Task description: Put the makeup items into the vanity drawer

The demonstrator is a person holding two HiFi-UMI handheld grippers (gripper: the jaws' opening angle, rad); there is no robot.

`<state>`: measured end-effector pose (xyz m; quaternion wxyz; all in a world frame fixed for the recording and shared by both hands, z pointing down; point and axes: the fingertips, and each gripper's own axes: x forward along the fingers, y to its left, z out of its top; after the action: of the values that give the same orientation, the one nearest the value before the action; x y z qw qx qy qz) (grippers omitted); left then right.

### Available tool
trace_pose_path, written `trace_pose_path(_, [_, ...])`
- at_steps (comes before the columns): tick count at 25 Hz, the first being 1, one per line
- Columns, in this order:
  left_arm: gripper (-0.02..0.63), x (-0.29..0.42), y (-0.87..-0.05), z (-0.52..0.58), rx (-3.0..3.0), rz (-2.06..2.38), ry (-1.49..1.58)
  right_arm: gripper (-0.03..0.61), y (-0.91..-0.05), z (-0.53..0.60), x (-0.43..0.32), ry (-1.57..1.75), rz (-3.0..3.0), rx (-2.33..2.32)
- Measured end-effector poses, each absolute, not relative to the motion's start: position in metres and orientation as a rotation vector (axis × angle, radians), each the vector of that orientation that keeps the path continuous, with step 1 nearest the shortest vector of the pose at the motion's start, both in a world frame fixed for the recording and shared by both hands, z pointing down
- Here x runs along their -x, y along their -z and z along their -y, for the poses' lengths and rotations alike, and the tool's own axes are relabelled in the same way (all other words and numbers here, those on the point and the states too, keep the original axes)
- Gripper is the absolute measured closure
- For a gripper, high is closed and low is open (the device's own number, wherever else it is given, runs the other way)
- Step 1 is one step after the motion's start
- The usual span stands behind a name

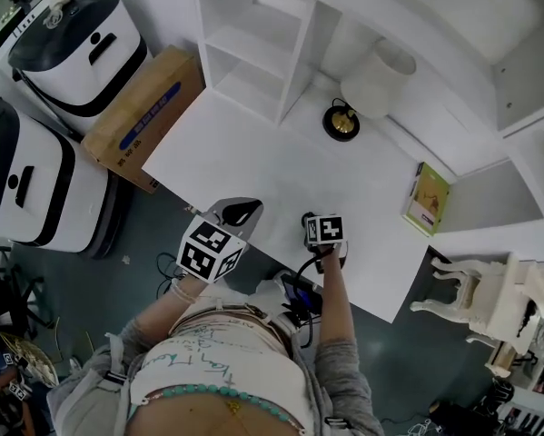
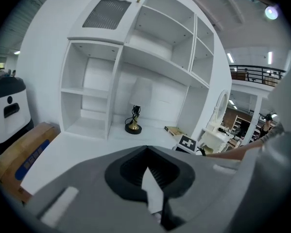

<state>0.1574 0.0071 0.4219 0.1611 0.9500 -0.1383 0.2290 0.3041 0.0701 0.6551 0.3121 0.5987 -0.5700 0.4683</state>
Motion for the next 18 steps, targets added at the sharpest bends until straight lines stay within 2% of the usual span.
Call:
trace_pose_path(12, [0.612, -0.103, -0.442, 0.020, -2.656, 0.455, -0.675, 0.502, -0.653, -0.070, -0.305, -1.135, 1.403, -1.653])
trace_pose_path(16, [0.612, -0.091, -0.447, 0.027, -2.643, 0.465, -0.691, 0.519, -0.649, -0.070, -0.306, -1.120, 1.389, -1.696])
trace_pose_path(18, [0.612, -0.081, -0.453, 0.031, -2.632, 0.475, -0.706, 0.550, -0.648, -0.070, -0.304, -1.117, 1.389, -1.715])
